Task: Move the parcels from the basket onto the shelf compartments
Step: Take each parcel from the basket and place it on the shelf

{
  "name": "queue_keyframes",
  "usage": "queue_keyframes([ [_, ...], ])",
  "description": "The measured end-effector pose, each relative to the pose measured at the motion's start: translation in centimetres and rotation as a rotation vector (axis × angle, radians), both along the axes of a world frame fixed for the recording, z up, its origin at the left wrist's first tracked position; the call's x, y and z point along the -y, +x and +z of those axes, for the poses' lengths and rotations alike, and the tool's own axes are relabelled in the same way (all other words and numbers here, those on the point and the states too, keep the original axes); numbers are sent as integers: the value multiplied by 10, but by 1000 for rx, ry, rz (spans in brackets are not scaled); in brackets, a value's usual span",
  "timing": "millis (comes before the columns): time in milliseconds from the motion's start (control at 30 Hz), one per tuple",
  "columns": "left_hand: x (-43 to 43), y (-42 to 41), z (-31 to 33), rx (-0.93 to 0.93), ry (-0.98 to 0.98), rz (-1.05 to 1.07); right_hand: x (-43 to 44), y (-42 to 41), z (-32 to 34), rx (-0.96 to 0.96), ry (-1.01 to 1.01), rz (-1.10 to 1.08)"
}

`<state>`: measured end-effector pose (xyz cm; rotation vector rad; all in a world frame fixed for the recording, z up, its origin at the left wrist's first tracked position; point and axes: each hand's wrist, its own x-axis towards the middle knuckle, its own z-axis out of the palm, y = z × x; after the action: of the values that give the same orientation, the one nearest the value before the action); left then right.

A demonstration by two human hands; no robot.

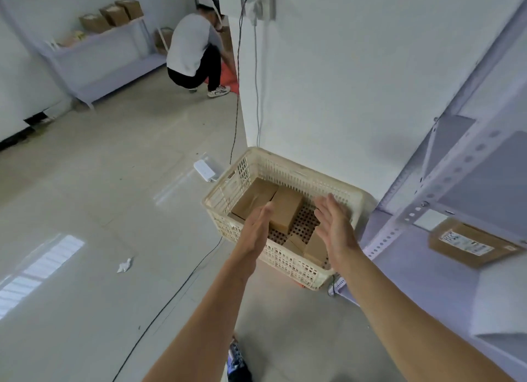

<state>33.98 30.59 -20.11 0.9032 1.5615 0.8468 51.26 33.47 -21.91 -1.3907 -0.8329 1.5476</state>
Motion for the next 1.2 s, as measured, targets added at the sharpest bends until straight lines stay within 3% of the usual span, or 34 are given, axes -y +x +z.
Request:
queue_keyframes([
  [400,-156,-111,-80,11,-189,-184,-98,-89,-66,-8,-224,-279],
  [733,-268,-112,-176,-79,-409,-315,-199,-91,-158,-15,-366,-359],
  [1200,-382,-90,-338,-148,-554,-412,-292,-84,-322,3,-582,-389],
])
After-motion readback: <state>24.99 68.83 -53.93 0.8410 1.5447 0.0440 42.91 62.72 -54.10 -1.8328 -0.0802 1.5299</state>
